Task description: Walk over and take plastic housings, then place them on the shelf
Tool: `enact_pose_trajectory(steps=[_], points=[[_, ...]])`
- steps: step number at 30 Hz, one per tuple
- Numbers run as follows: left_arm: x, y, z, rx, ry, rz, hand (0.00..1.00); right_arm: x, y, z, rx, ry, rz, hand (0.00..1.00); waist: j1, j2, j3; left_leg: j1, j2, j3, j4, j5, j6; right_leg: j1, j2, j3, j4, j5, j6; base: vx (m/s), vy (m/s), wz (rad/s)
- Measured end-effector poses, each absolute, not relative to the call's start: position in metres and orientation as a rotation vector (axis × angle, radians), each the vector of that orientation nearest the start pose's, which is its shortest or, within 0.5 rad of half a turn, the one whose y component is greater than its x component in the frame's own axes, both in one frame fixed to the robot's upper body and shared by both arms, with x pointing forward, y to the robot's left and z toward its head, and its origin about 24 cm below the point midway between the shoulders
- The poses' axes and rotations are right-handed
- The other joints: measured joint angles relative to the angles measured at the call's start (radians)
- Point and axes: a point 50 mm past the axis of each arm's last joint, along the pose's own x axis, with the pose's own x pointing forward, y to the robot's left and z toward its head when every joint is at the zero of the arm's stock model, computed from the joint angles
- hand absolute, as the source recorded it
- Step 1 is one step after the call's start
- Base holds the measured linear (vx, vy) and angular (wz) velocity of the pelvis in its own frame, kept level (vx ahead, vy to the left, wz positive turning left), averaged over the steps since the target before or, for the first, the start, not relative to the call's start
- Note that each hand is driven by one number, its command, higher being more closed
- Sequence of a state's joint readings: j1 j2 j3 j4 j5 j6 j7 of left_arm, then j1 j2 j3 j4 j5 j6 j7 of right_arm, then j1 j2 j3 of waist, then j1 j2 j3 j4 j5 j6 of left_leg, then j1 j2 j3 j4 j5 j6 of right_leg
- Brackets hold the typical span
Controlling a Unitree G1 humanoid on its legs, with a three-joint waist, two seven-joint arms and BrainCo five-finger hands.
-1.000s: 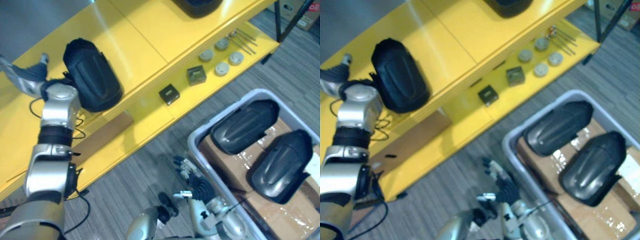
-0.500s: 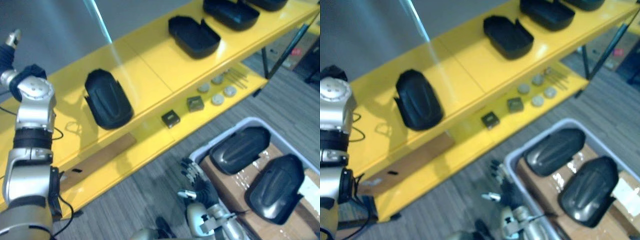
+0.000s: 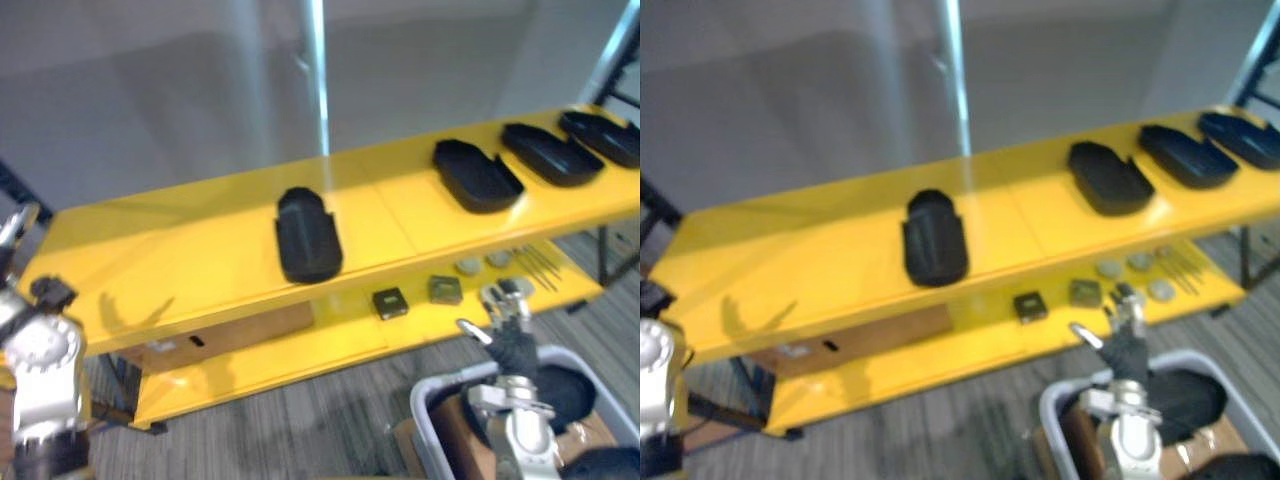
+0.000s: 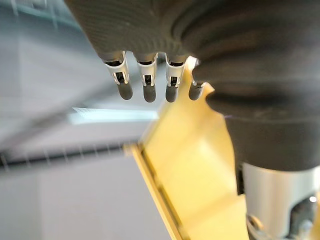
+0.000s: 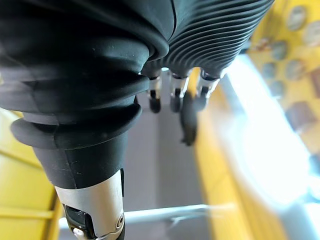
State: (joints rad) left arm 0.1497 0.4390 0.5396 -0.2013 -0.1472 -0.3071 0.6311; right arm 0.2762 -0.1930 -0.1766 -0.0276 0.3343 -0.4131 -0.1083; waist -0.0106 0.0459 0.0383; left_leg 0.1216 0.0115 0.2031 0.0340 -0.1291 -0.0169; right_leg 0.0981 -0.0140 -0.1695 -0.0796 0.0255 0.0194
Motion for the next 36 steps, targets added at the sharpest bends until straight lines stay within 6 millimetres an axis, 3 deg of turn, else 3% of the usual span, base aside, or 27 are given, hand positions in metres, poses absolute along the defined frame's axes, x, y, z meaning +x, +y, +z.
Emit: enact_pose_trajectory(steps=[5,10,12,15,21,23,24,32,36], points=[[0.126,0.335,0.127,0.26,-0.507,1.081,0.0,0.188,-0.256,0.045,0.107,-0.229,-0.42,0.0,0.032,-0.006,-0.003,-0.003,-0.009,-0.012,-0.01,-0.001,-0.001,0.003,-0.01,-0.024,-0.009,0.003,0.002,-0.11,0.027,0.13],[0.109,0.32,0.12,0.171,-0.576,1.18,0.0,0.179,-0.259,-0.002,0.25,0.039,-0.527,0.0,0.037,-0.03,-0.013,-0.02,-0.011,-0.041,-0.011,0.004,-0.006,0.004,-0.013,-0.054,-0.009,-0.002,-0.004,-0.05,-0.009,0.17],[0.103,0.312,0.124,0.208,-0.653,1.233,0.0,0.168,-0.257,-0.034,0.288,0.214,-0.603,0.0,0.04,-0.029,-0.013,-0.023,-0.012,-0.055,-0.011,0.007,-0.004,0.006,-0.014,-0.069,-0.009,0.0,0.0,0.01,-0.001,0.16],[0.1,0.302,0.142,0.27,-0.803,1.248,0.0,0.155,-0.255,-0.062,0.318,0.372,-0.664,0.0,0.05,-0.029,-0.013,-0.035,-0.013,-0.065,-0.006,0.012,-0.004,0.002,-0.015,-0.078,-0.003,0.002,0.0,0.06,0.004,0.14],[0.111,0.297,0.154,0.239,-0.905,1.276,0.0,0.15,-0.246,-0.086,0.329,0.52,-0.673,0.0,0.051,-0.011,0.001,-0.035,-0.02,-0.088,-0.006,0.013,-0.003,0.007,-0.021,-0.1,0.0,0.004,0.002,0.03,0.017,0.11],[0.111,0.297,0.154,0.236,-0.91,1.273,0.0,0.15,-0.242,-0.091,0.34,0.554,-0.648,0.0,0.051,-0.02,0.007,-0.035,-0.02,-0.088,-0.006,0.013,-0.002,0.008,-0.021,-0.1,0.0,0.003,0.002,0.0,0.0,0.0],[0.115,0.293,0.16,0.239,-0.929,1.215,0.0,0.148,-0.229,-0.101,0.346,0.605,-0.56,0.0,0.052,-0.058,0.029,-0.033,-0.025,-0.087,-0.012,0.018,0.003,0.008,-0.026,-0.101,0.0,0.003,0.002,0.0,0.0,0.0],[0.122,0.286,0.156,0.204,-0.912,1.173,0.0,0.143,-0.231,-0.099,0.308,0.601,-0.558,0.0,0.05,-0.062,0.041,-0.036,-0.025,-0.088,0.0,0.019,0.003,0.008,-0.026,-0.098,0.0,0.003,0.002,0.0,0.0,0.0],[0.125,0.281,0.143,0.156,-0.828,1.122,0.0,0.135,-0.239,-0.08,0.217,0.486,-0.581,0.0,0.039,-0.049,0.077,-0.03,-0.023,-0.076,0.006,0.019,0.003,0.01,-0.024,-0.077,0.003,0.007,0.001,-0.01,0.003,-0.08]])
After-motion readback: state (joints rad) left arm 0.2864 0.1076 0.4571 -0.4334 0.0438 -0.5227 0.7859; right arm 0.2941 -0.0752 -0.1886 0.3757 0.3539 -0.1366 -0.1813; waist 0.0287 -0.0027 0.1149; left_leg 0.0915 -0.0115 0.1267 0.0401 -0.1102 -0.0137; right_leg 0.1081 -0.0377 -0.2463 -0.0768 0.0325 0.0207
